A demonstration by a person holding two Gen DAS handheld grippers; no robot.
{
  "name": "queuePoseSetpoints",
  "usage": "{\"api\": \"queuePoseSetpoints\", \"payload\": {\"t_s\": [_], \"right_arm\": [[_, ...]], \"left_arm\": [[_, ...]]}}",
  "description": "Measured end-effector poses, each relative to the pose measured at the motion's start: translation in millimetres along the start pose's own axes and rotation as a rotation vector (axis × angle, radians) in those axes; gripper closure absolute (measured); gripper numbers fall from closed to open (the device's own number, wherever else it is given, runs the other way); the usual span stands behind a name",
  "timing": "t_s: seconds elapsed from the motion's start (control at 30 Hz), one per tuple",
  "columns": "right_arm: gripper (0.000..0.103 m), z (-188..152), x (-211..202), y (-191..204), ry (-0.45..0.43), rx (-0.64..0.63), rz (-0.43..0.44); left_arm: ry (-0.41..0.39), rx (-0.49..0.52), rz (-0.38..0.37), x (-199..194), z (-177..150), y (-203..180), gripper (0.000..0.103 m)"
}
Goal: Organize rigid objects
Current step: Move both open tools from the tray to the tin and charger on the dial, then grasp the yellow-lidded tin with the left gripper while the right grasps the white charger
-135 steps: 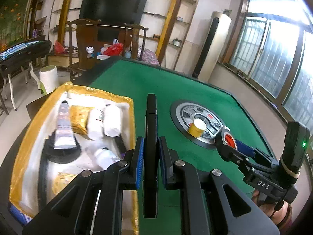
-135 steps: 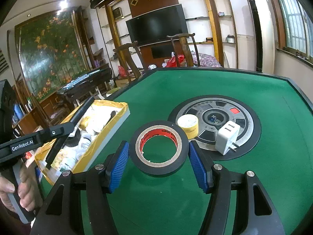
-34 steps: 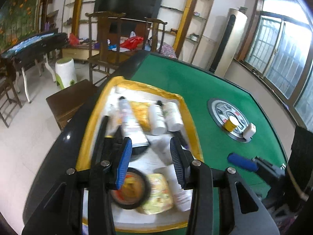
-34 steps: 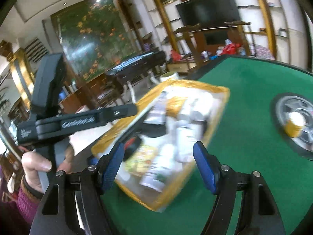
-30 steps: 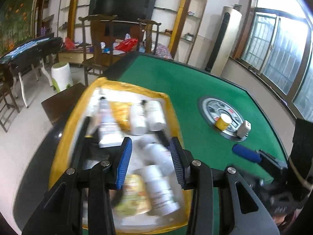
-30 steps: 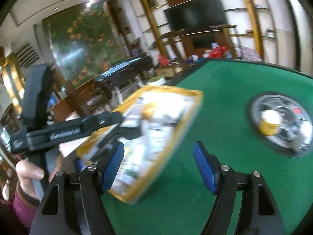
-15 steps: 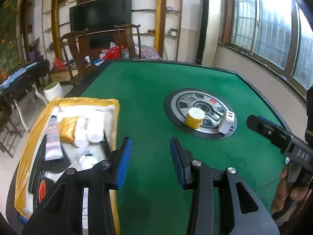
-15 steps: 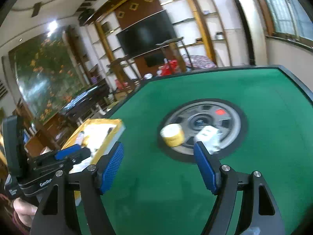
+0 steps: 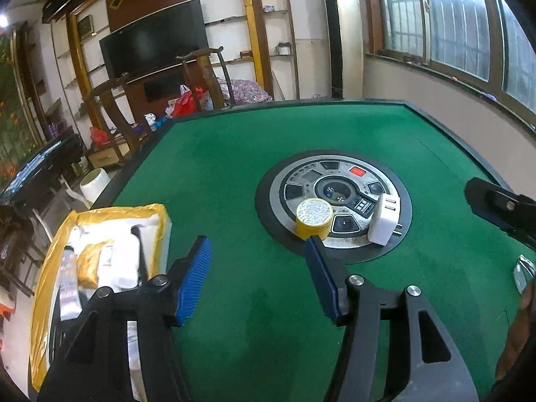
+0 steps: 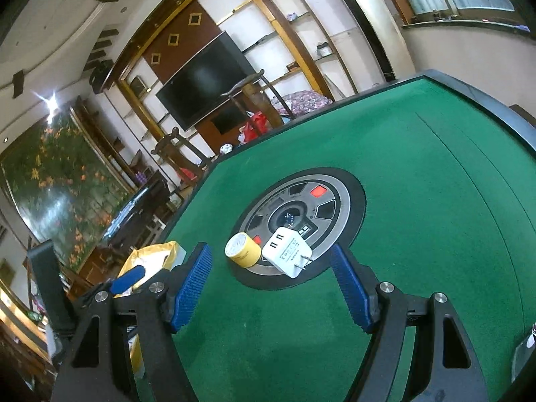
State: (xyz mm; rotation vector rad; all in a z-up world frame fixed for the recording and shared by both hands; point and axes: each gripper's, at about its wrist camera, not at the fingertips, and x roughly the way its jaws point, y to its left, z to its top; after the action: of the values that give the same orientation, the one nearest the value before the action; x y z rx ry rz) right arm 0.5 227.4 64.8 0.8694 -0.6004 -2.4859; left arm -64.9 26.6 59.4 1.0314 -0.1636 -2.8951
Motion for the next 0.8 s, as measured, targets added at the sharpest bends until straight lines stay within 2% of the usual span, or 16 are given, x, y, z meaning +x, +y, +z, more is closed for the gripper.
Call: {"api": "queuePoseSetpoints", "payload": {"t_s": [0.2, 0.3, 0.47, 0.53, 0.8], "right_arm": [[0.034, 1, 1, -3, -0.001, 0.009, -0.001], [0.034, 1, 4, -3, 0.011, 0.013, 0.000], [0.034, 0, 7, -4, 0.024, 0.016, -0.004], [0.034, 0, 7, -5, 0.023, 0.020, -0.004], [0.034, 2, 8, -8, 0.026, 0.031, 0.000]], "left_arm": [[0.065, -0.010, -0.024, 23, 10, -10, 0.045], [0.094, -0.030, -0.052, 34, 14, -12, 0.034], [0.128, -0.059, -0.099, 49, 24, -13, 0.034], [0.148, -0.060, -0.102, 57, 26, -15, 0.030], [0.210, -0.030, -0.089, 90, 23, -34, 0.029]]}}
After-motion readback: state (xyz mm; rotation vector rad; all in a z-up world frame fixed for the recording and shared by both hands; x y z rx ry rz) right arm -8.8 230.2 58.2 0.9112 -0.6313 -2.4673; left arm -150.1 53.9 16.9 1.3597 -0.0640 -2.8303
